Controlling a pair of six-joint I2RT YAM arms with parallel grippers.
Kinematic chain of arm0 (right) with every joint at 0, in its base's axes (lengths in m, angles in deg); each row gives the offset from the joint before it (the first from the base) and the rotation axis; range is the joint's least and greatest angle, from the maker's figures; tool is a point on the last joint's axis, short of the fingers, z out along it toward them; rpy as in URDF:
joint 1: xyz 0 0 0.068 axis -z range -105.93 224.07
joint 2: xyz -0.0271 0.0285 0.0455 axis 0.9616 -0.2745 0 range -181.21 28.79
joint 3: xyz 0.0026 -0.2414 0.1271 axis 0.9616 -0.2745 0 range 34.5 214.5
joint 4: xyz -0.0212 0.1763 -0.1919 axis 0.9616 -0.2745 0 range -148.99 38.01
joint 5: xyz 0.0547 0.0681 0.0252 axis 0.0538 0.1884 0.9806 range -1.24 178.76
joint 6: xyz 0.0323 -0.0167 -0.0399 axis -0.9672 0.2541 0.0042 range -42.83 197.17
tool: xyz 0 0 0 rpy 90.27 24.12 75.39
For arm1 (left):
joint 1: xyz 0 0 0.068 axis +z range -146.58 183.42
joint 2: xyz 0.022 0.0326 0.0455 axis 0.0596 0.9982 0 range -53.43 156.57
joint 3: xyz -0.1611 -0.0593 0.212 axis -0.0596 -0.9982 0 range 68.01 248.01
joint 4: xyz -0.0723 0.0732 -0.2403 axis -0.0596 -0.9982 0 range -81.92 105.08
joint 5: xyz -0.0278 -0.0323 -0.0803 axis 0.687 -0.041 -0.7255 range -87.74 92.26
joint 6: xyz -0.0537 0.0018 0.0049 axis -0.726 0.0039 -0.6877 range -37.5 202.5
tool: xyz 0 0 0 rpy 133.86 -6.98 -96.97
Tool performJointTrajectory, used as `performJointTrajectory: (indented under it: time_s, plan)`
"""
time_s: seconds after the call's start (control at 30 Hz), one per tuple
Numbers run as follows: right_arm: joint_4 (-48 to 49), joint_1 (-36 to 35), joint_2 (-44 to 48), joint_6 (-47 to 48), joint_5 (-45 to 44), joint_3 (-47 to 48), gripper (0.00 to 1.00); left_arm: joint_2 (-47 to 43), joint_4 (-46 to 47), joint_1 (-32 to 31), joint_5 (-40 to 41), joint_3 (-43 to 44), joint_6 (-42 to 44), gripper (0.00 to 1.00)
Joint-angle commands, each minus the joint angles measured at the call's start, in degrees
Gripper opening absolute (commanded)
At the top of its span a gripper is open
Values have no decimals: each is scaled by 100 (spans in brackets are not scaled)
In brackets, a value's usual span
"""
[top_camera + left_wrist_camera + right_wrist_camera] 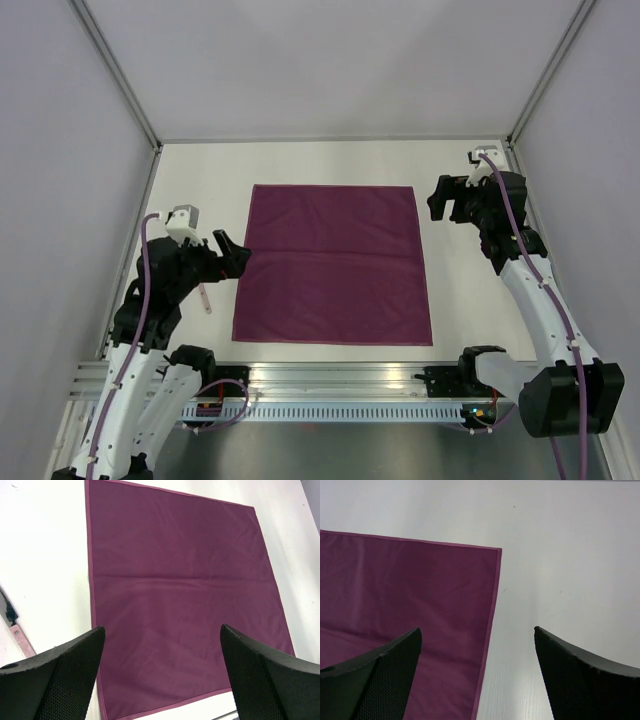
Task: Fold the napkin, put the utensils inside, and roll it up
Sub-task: Fold the napkin at the center of the board.
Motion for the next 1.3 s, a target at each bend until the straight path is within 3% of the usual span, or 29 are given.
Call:
performJointTrajectory:
  time_s: [0.0,0.2,0.27,0.5,0.57,0.77,1.0,1.27]
  plan:
    - [-64,-73,159,-21,-121,179,98,86,81,17,-286,68,138,97]
    - [-169,-73,159,128,-148,223,98,367,213,-70,-551,253,-204,91]
    - [-222,-90,98,137,-218,310,98,464,371,-429,-323,288,-354,91]
    - [-301,-99,-96,199,-578,381,98,1833,1030,-3449,2146,770,-741,90]
    - [-301,-99,-157,207,-640,381,98,2571,1311,-3979,2663,938,-733,90]
    - [-319,-99,-350,251,-850,408,98,4809,2443,-5544,3009,1509,-689,86]
    - [-301,-99,-324,269,-877,381,98,6894,3148,-6441,3036,2650,-329,78]
    - [-301,-99,-386,295,-877,372,98,8242,3333,-7066,2851,3671,41,64]
